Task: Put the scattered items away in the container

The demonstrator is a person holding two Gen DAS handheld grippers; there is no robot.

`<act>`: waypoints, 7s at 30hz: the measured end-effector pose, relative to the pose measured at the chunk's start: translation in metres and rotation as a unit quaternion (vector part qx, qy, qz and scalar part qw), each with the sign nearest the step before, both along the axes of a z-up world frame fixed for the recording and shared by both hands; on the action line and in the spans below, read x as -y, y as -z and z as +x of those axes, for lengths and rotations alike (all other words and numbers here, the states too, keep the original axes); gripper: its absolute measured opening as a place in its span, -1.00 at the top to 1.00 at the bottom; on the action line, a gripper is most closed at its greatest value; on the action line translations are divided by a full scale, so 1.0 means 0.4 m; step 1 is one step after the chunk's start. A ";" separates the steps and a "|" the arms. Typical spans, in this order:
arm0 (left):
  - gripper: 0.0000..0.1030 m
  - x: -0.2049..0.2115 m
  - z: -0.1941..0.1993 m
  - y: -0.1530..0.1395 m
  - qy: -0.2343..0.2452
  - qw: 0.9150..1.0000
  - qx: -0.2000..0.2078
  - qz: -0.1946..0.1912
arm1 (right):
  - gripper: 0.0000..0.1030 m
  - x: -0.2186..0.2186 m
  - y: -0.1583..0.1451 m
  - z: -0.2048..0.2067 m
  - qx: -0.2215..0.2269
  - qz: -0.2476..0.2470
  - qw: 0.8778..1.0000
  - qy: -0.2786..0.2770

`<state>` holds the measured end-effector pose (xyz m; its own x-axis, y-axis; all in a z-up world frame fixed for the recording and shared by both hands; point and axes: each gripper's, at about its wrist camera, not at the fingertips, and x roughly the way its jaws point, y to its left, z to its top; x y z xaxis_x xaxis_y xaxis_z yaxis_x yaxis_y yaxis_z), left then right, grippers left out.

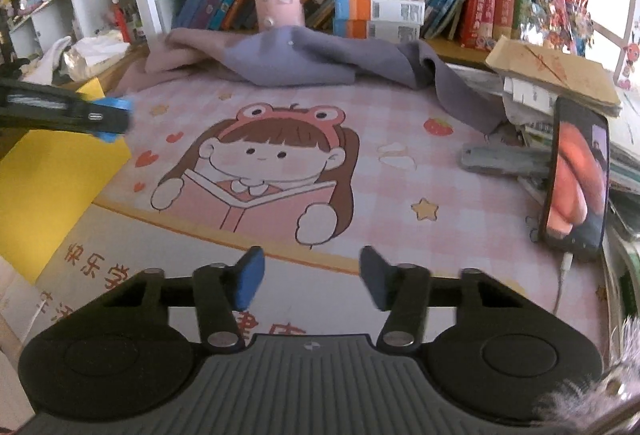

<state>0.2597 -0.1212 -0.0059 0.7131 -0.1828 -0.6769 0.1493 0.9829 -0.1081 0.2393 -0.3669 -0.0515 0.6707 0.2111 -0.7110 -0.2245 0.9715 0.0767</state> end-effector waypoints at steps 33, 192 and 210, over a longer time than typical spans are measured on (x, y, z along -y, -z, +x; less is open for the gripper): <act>0.32 -0.261 -0.287 -0.110 0.100 0.989 0.081 -0.068 | 0.97 -0.354 -0.192 -0.218 0.101 -0.041 0.994 -0.013; -1.00 -0.352 -0.774 -0.042 0.005 0.997 0.049 0.052 | -0.93 -0.463 -0.198 -0.793 0.095 -0.045 0.990 0.095; -1.00 -0.345 -0.768 -0.028 0.016 0.998 0.033 0.054 | -0.96 -0.460 -0.185 -0.789 0.084 -0.047 0.991 0.098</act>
